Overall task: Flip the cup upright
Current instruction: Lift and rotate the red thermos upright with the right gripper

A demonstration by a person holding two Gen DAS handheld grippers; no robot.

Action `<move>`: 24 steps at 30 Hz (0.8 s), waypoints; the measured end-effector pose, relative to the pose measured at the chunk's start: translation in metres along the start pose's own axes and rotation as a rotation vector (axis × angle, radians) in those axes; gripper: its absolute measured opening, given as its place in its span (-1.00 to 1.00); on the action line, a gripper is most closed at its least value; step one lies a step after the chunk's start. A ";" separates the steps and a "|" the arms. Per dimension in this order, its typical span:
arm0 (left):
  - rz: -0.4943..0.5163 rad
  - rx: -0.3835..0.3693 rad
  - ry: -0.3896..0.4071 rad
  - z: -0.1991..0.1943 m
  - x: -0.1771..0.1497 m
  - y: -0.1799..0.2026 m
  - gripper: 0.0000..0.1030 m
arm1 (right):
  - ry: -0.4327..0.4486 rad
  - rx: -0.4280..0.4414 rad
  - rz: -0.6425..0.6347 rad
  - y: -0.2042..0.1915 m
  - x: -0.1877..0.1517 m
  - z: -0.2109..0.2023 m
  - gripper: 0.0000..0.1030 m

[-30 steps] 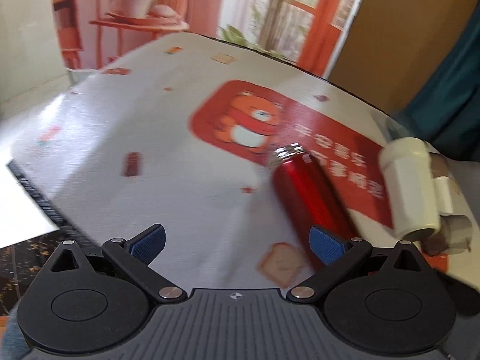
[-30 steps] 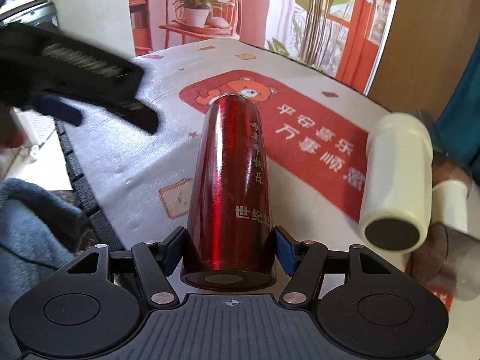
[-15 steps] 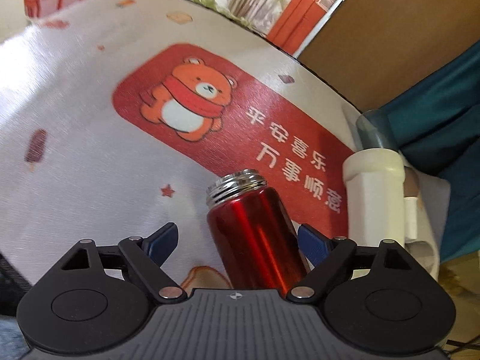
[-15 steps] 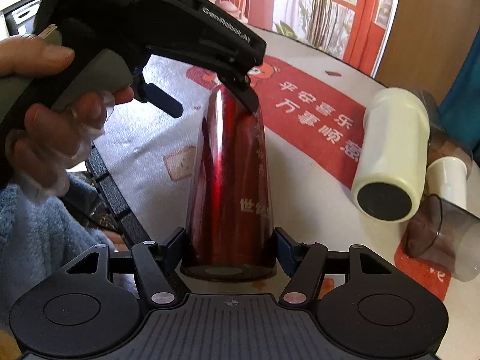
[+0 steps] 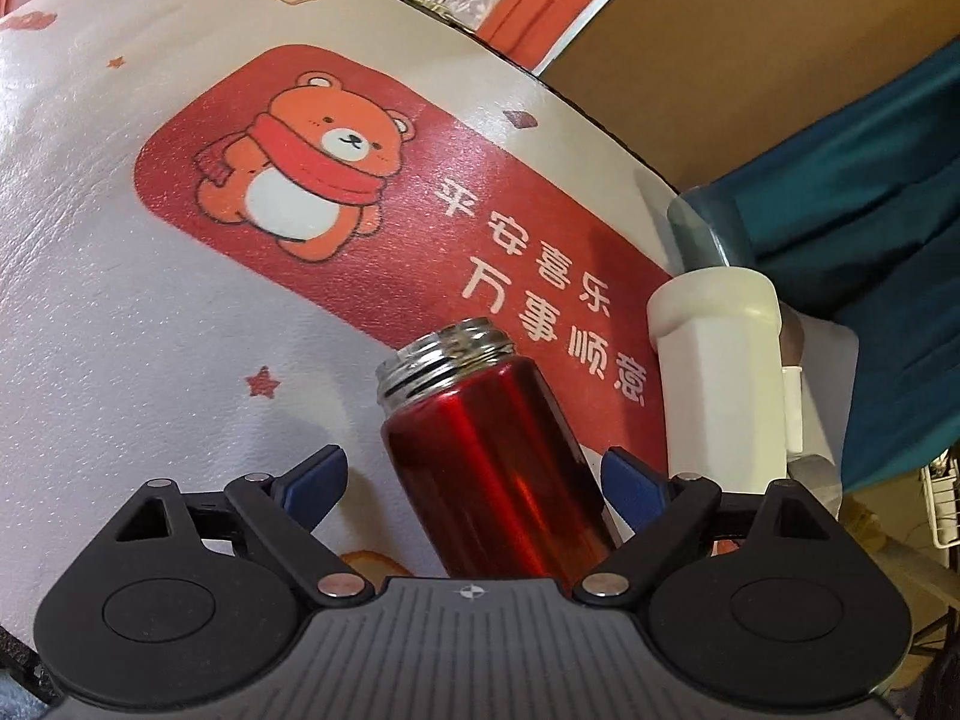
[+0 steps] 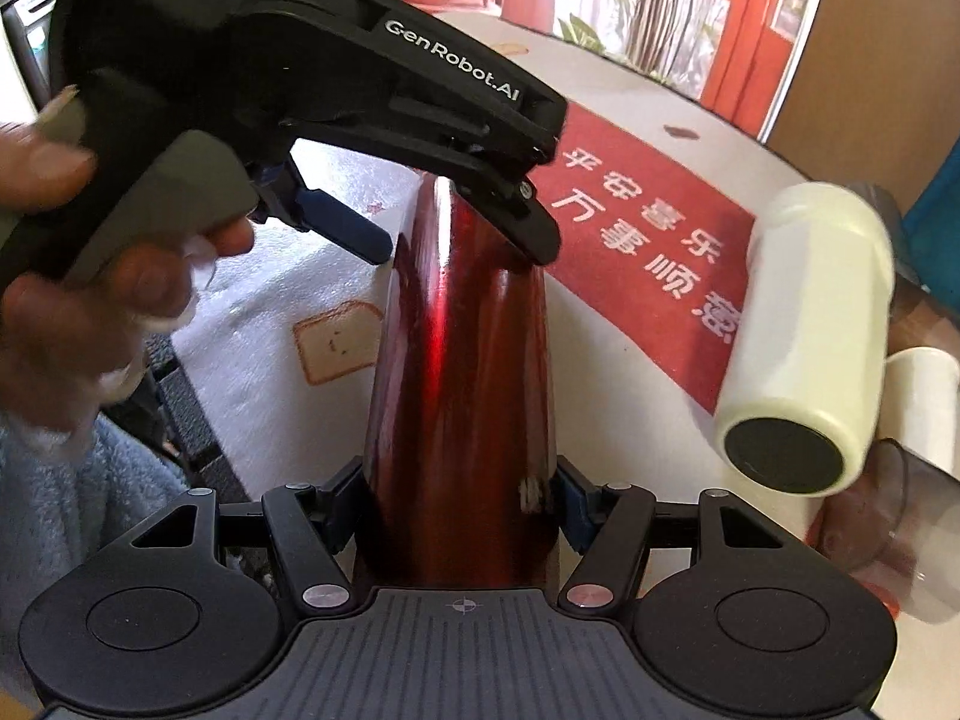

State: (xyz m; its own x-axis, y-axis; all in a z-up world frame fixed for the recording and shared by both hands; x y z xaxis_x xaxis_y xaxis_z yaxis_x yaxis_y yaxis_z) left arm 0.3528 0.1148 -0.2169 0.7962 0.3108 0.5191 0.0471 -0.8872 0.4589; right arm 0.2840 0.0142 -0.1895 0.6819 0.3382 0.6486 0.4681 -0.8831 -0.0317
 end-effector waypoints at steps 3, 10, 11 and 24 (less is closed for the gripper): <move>-0.007 -0.016 -0.025 0.003 -0.003 0.005 0.51 | 0.007 -0.010 -0.001 -0.002 0.001 0.002 0.15; 0.024 -0.024 0.013 -0.012 -0.001 0.007 0.50 | 0.072 -0.017 -0.050 -0.012 -0.004 -0.015 0.15; 0.055 -0.019 0.034 -0.018 0.001 0.011 0.50 | 0.086 -0.018 -0.056 -0.014 -0.003 -0.016 0.15; 0.214 -0.038 0.283 -0.085 0.053 0.045 0.33 | 0.307 -0.049 -0.053 -0.013 0.047 0.004 0.15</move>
State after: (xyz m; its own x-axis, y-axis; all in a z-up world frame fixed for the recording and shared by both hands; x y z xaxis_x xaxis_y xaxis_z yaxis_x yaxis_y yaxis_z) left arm 0.3462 0.1207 -0.1076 0.5869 0.2057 0.7831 -0.1295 -0.9309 0.3416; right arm 0.3118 0.0430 -0.1613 0.4520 0.2771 0.8479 0.4660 -0.8839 0.0405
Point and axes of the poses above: each gripper's, at about its wrist camera, not at the fingertips, and z roughly the way its jaws point, y to its right, x to its top, the point moved 5 cm from there along z, roughly the way its jaws point, and after that the axes turned 11 degrees about y, right-handed, at the moved point
